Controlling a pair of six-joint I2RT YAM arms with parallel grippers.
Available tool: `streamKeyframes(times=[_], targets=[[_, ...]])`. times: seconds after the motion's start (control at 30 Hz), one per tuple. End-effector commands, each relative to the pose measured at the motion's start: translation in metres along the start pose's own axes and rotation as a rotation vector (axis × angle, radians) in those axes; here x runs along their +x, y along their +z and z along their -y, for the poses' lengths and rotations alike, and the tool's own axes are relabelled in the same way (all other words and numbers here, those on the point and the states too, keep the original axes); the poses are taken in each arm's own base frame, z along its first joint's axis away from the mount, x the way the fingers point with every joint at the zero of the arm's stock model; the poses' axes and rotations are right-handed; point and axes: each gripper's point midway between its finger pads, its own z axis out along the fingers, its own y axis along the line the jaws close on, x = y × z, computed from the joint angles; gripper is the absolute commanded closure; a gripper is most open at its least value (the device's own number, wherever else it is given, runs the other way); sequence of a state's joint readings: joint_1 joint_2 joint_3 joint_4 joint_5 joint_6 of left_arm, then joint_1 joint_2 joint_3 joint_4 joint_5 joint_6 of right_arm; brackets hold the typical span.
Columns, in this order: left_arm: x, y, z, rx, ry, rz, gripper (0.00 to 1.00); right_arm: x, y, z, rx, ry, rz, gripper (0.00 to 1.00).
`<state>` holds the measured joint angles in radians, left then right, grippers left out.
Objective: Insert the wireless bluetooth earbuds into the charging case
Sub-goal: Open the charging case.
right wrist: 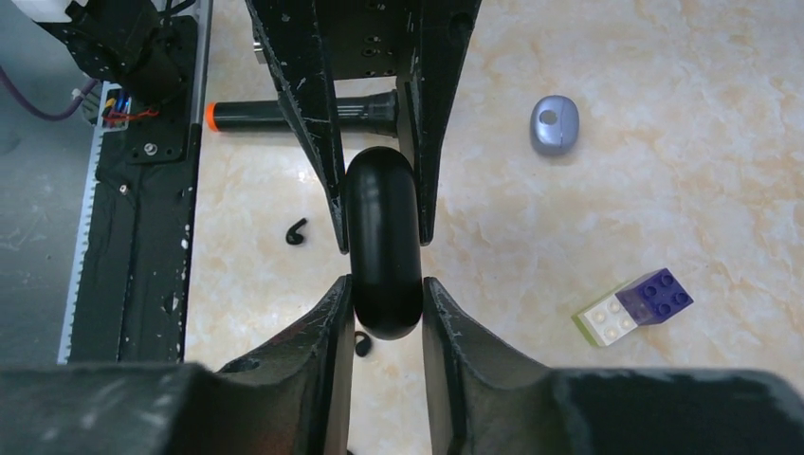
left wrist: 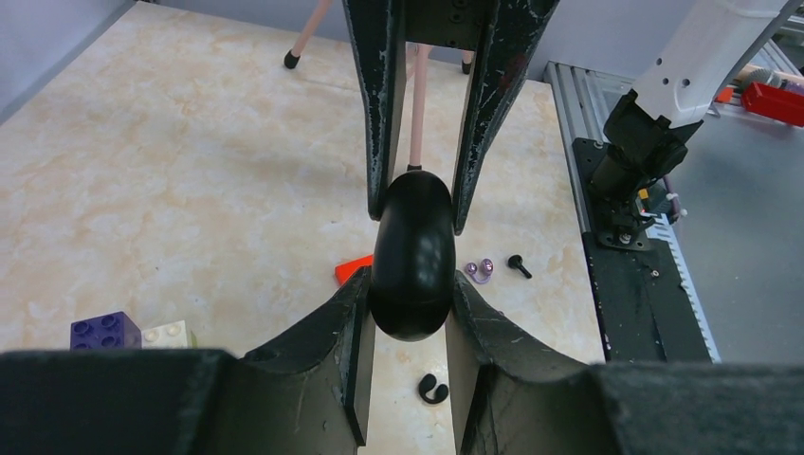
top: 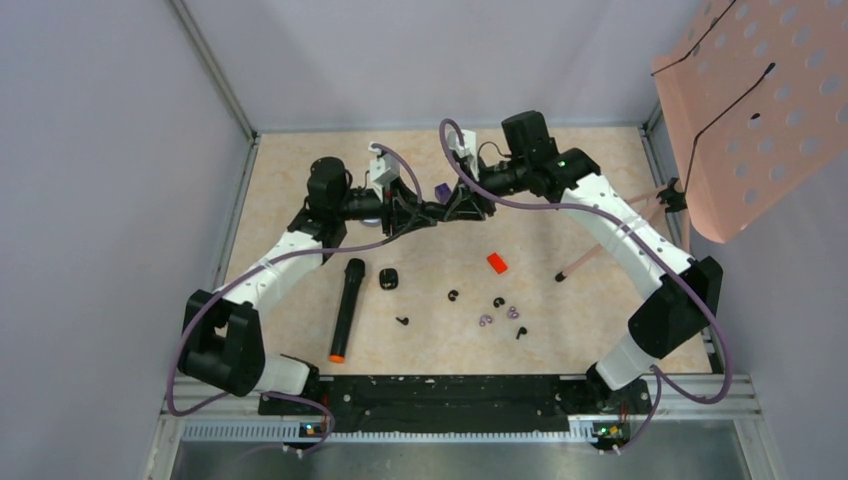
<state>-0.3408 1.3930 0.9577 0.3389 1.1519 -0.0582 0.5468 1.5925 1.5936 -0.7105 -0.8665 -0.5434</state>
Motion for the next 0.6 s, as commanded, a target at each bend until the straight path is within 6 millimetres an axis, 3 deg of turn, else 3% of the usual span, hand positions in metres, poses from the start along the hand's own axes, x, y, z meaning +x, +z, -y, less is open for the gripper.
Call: streamKeyframes(times=[0.0, 0.27, 0.57], targets=[[-0.002, -0.001, 0.002, 0.027, 0.067, 0.024, 1.00, -0.015, -0.003, 0.008, 0.039, 0.022, 0.028, 0.67], [0.000, -0.001, 0.009, 0.068, 0.141, 0.047, 1.00, -0.009, -0.001, 0.025, 0.071, 0.148, 0.045, 0.65], [0.002, 0.000, 0.008, 0.078, 0.163, 0.052, 1.00, -0.022, -0.013, 0.050, 0.110, 0.231, 0.105, 0.65]])
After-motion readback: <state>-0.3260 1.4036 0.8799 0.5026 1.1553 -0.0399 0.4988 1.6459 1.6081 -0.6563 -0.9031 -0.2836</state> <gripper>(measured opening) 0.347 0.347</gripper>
